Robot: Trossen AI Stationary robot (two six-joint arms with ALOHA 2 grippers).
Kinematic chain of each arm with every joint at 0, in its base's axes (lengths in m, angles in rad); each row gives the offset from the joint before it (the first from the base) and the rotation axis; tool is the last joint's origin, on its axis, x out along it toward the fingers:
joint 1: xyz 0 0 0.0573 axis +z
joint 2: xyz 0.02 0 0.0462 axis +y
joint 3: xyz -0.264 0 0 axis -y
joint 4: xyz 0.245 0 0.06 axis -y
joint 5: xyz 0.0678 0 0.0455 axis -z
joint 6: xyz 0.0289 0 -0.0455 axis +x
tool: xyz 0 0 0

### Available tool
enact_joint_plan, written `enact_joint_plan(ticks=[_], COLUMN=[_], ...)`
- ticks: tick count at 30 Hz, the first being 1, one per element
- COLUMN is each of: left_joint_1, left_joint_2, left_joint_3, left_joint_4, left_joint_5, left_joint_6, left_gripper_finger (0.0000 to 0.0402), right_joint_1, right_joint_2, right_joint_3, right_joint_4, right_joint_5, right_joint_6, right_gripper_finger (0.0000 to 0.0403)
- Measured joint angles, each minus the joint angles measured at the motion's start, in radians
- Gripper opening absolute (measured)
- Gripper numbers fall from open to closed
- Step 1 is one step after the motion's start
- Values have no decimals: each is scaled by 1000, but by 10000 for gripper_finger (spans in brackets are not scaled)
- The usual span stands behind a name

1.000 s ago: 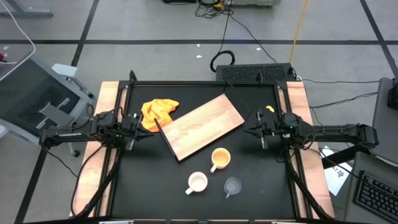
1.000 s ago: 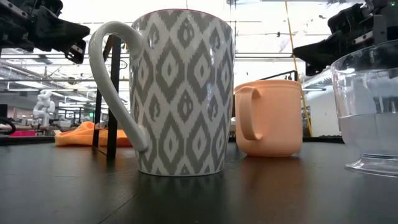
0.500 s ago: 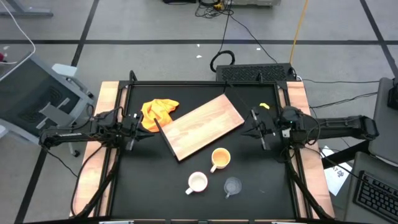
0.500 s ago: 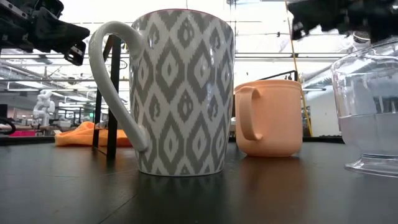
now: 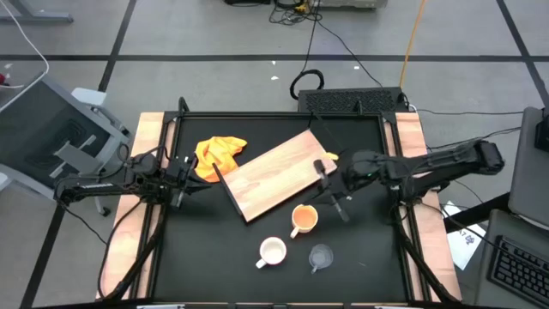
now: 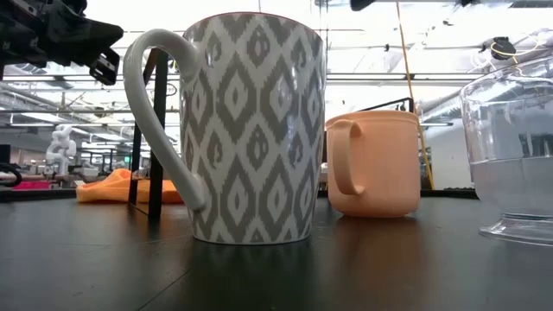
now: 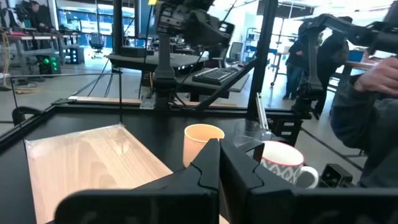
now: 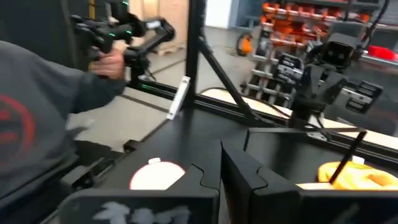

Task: Stack small to large cups/mugs on shelf
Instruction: Put the white mug on the shelf

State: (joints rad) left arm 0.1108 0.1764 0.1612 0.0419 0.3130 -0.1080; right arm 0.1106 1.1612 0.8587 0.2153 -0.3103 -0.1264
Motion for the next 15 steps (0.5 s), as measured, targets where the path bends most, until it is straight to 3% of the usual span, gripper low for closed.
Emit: enact_joint_plan(ticks=[9,15], left_joint_1=[0,0], left_joint_2=[0,0], left_joint_3=[0,0], left_joint_4=[15,22], left_joint_5=[0,0], left_joint_6=[-6,-6], left_gripper_finger=[25,26], right_joint_1=[111,124], right_joint_2=[239,405], right_joint_3=[203,398], right_joint_4=[-162,-344], right_joint_5=[153,168], right_joint_6=[-31,53], right_gripper_finger=[0,0])
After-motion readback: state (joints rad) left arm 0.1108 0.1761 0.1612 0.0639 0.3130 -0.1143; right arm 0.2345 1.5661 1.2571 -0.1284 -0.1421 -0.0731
